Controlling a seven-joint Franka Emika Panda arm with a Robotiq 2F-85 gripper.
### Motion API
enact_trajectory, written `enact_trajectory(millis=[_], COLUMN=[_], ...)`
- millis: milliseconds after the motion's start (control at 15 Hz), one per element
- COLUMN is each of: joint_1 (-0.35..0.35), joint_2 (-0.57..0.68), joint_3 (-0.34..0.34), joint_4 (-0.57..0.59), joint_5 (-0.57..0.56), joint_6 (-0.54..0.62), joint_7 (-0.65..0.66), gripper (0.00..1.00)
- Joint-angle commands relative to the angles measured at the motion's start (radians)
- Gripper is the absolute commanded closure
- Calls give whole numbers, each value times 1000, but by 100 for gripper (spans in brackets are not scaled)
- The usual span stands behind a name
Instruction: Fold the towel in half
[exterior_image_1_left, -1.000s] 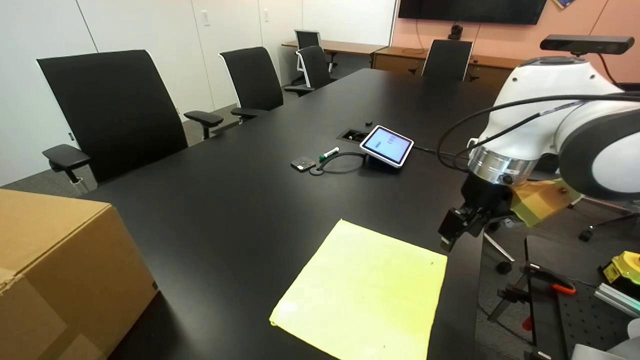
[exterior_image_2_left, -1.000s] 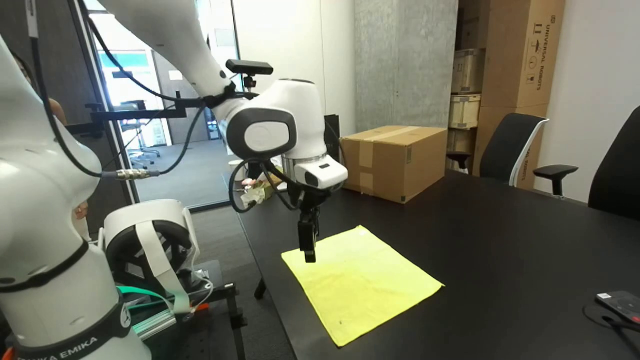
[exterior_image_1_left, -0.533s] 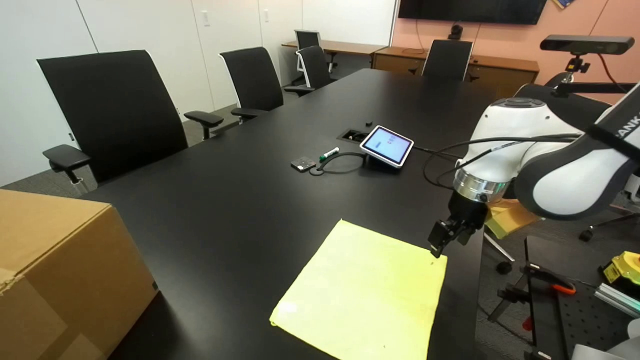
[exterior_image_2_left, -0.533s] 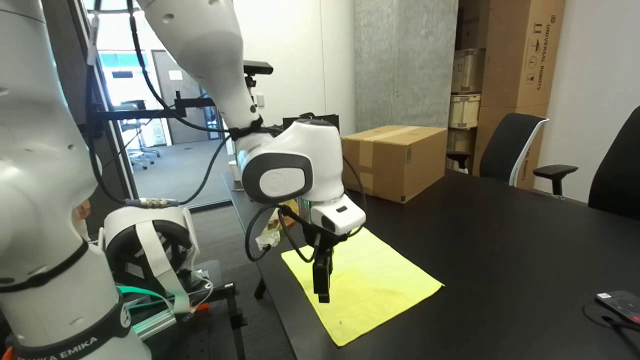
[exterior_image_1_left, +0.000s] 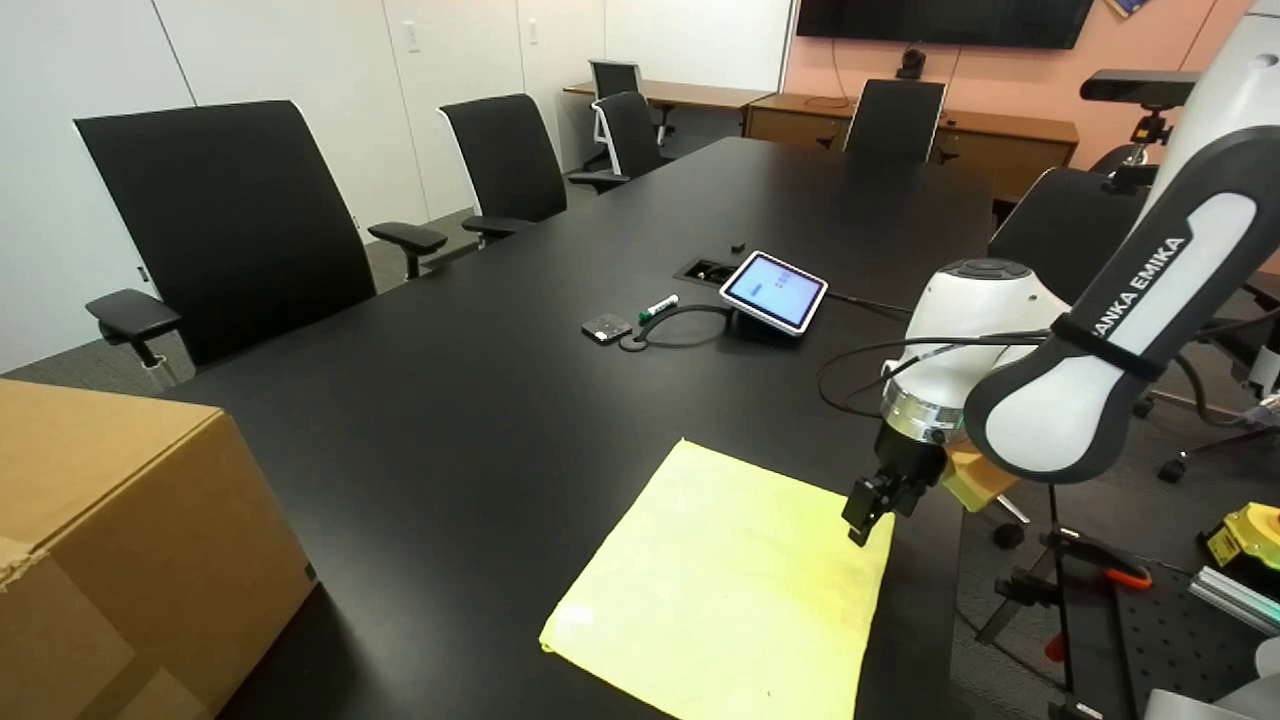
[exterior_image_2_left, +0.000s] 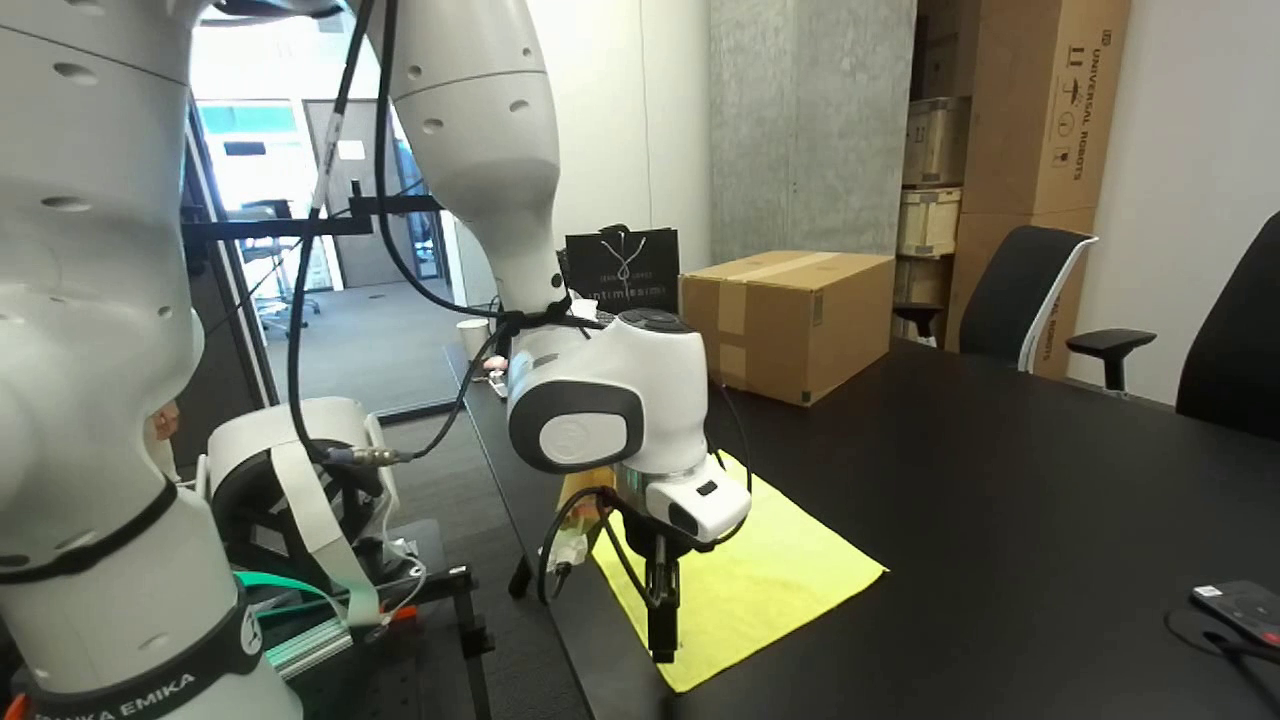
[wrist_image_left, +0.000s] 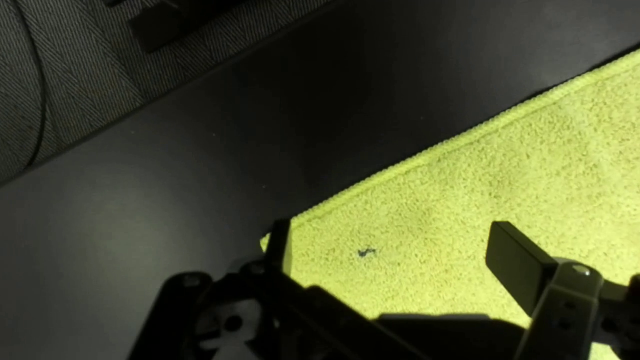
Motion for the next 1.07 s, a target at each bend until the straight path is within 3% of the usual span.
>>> enact_trajectory(millis=[0, 600, 1000], joint_1=[-20, -119, -204], joint_2=[67, 121, 134], joint_3=[8, 5, 71], joint_4=[39, 84, 105], joint_5=[20, 4, 12], joint_6=[51, 92, 91], joint_7=[-68, -170, -251], gripper=[0, 0, 0])
